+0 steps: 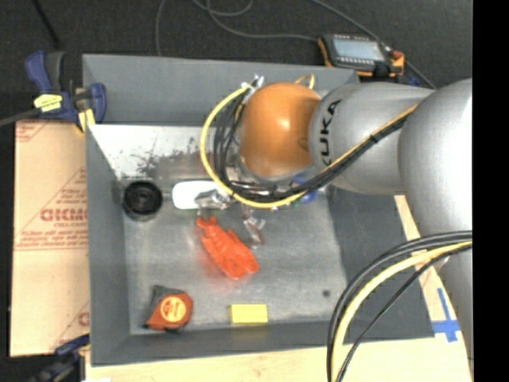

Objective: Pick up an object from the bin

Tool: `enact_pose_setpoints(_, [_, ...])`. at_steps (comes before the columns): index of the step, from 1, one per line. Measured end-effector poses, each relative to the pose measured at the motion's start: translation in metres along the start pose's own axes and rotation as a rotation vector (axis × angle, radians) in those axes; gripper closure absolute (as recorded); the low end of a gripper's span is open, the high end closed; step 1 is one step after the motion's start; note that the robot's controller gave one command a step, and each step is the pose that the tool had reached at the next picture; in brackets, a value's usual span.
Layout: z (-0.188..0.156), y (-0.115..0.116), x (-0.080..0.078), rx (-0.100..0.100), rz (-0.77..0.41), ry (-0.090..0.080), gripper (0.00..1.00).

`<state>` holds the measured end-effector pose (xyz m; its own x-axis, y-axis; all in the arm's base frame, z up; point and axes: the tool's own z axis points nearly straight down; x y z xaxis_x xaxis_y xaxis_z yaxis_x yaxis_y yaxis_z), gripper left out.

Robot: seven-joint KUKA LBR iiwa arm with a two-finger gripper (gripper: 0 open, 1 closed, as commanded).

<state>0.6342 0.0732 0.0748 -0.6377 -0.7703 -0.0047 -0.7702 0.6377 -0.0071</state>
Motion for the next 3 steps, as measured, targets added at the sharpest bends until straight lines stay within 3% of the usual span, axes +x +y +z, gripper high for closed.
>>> enact_pose_setpoints(1, [0.0, 0.018, -0.028, -0.002, -0.032, -0.002, 0.0])
enact_pose_setpoints(2, [0.002, 0.021, -0.026, -0.006, 0.094, -0.001, 0.0])
enact_pose_setpoints(3, [-0.012, 0.06, -0.007, -0.005, 0.144, 0.002, 0.0])
